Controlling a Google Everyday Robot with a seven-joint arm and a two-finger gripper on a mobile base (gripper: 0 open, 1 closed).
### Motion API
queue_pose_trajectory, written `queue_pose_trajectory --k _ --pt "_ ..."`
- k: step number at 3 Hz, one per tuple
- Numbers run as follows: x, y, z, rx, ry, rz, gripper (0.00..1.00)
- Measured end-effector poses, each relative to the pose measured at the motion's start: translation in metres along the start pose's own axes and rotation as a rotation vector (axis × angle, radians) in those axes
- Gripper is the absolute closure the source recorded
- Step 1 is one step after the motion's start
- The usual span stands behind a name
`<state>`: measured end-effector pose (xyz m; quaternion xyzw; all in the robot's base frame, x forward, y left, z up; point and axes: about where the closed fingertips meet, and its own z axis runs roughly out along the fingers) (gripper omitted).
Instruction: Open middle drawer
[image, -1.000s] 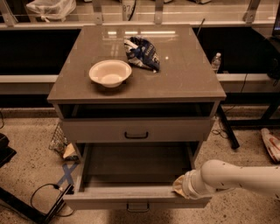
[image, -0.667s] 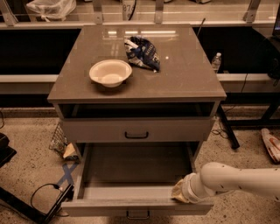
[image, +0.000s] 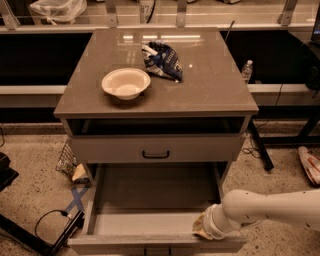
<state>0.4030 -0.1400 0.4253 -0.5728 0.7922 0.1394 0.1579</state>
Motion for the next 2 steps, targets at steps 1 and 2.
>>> queue_pose_trajectory --k 1,2 --pt "-0.0002 0.0 -0.0005 0.0 0.0 0.0 0.62" --pt "-0.0005 0.0001 -0.0011 0.0 0.0 0.0 0.39"
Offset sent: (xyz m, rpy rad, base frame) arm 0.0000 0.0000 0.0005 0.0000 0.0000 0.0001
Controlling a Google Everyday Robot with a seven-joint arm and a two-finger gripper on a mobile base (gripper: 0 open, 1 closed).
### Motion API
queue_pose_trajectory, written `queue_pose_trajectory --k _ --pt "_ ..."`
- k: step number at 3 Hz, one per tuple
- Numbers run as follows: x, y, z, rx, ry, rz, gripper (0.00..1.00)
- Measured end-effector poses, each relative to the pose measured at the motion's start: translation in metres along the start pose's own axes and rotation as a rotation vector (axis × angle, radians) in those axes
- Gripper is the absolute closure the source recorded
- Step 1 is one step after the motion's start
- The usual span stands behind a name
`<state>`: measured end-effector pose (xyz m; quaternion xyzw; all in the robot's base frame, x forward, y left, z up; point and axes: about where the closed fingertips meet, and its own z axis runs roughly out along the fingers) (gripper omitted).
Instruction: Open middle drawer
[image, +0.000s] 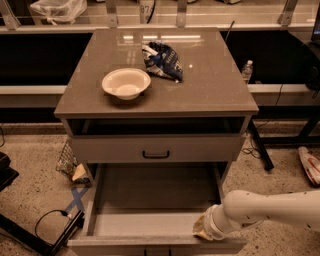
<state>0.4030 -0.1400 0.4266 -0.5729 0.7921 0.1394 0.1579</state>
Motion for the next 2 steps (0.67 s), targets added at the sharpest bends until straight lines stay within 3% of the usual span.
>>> queue_pose_trajectory --k 1,2 --pt "-0.0001 0.0008 0.0007 -0.002 0.0 -0.001 0.16" --pt "-0.0002 0.0015 0.0015 -0.004 0.0 -0.001 0.0"
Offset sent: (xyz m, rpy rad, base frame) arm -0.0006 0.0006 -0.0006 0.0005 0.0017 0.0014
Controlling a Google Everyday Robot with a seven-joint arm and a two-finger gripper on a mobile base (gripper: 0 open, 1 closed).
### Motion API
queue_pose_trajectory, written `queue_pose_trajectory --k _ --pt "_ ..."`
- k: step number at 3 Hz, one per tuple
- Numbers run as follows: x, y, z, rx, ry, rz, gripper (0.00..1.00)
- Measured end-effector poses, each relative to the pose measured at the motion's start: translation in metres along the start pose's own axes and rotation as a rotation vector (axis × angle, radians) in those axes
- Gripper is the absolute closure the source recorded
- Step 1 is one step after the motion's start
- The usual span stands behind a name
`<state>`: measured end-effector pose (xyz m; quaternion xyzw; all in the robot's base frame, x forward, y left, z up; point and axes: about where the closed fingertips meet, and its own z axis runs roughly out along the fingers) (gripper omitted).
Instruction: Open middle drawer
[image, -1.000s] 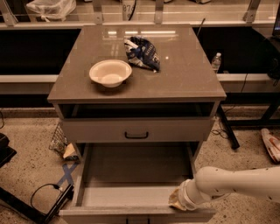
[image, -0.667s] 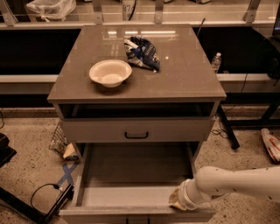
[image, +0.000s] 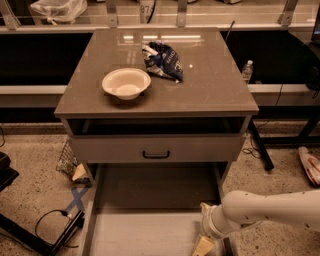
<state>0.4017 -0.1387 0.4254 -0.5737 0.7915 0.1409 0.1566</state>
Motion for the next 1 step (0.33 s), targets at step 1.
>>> queue_pose_trajectory --k 1 --pt "0.0 0.0 0.0 0.0 0.0 0.0 0.0"
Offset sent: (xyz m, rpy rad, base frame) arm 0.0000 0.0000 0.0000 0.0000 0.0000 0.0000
